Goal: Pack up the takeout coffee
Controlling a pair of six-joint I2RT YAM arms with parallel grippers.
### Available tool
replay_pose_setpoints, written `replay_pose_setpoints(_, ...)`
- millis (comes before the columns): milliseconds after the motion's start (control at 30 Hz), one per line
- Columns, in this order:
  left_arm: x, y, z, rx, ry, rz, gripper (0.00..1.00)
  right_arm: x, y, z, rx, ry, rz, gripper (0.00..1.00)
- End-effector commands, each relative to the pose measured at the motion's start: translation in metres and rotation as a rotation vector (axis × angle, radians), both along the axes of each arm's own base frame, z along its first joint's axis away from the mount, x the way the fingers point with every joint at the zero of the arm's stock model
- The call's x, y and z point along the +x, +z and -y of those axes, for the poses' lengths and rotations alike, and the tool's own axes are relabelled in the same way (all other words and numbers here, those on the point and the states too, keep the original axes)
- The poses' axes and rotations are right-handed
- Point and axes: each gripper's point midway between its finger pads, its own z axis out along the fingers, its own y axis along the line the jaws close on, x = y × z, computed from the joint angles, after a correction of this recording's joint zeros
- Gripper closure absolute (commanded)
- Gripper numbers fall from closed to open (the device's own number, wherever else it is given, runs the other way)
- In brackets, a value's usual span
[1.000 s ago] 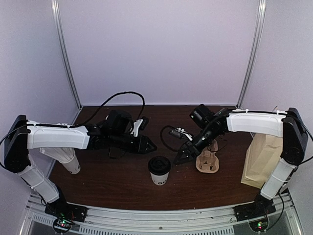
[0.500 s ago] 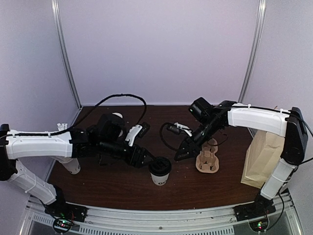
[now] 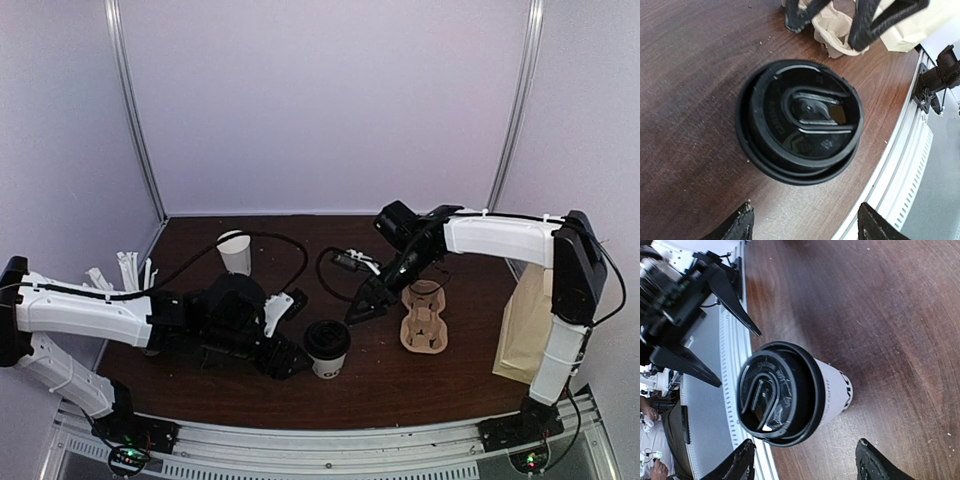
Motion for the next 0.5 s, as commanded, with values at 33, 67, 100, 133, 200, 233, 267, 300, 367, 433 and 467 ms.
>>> replay_pose_setpoints(33, -0.001, -0.003, 0.012, -0.024, 0.012, 0.021, 0.28, -0.004, 0.018, -0.016, 0.133, 0.069, -0.054, 0.30)
replay_pose_setpoints(67, 0.000, -0.006, 0.013, -0.017, 0.008, 0.026, 0.28, -0.005, 0.017, -0.018, 0.145, 0.075, -0.072, 0.29)
replay_pose_setpoints(100, 0.002, -0.008, 0.014, -0.009, 0.006, 0.033, 0.28, -0.005, 0.018, -0.019, 0.156, 0.080, -0.086, 0.29)
replay_pose_setpoints(133, 0.003, -0.011, 0.015, 0.001, 0.003, 0.042, 0.28, -0.005, 0.017, -0.020, 0.158, 0.080, -0.092, 0.29)
replay_pose_setpoints(200, 0.007, -0.015, 0.017, 0.018, -0.001, 0.069, 0.28, -0.004, 0.015, -0.023, 0.162, 0.081, -0.099, 0.28)
replay_pose_setpoints(233, 0.010, -0.019, 0.017, 0.033, -0.004, 0.091, 0.28, -0.003, 0.015, -0.024, 0.165, 0.082, -0.100, 0.28)
replay_pose_setpoints(267, 0.017, -0.021, 0.016, 0.056, 0.008, 0.128, 0.28, -0.002, 0.013, -0.025, 0.167, 0.081, -0.102, 0.27)
replay_pose_setpoints(300, 0.020, -0.022, 0.016, 0.077, 0.002, 0.153, 0.28, -0.001, 0.013, -0.026, 0.169, 0.080, -0.105, 0.27)
replay_pose_setpoints(367, 0.026, -0.023, 0.016, 0.120, -0.013, 0.194, 0.28, -0.001, 0.012, -0.027, 0.176, 0.084, -0.118, 0.27)
replay_pose_setpoints(433, 0.033, -0.023, 0.016, 0.139, -0.018, 0.209, 0.28, -0.003, 0.011, -0.027, 0.181, 0.089, -0.133, 0.27)
replay_pose_setpoints(467, 0.037, -0.023, 0.016, 0.140, -0.014, 0.212, 0.28, -0.005, 0.010, -0.026, 0.183, 0.092, -0.140, 0.27)
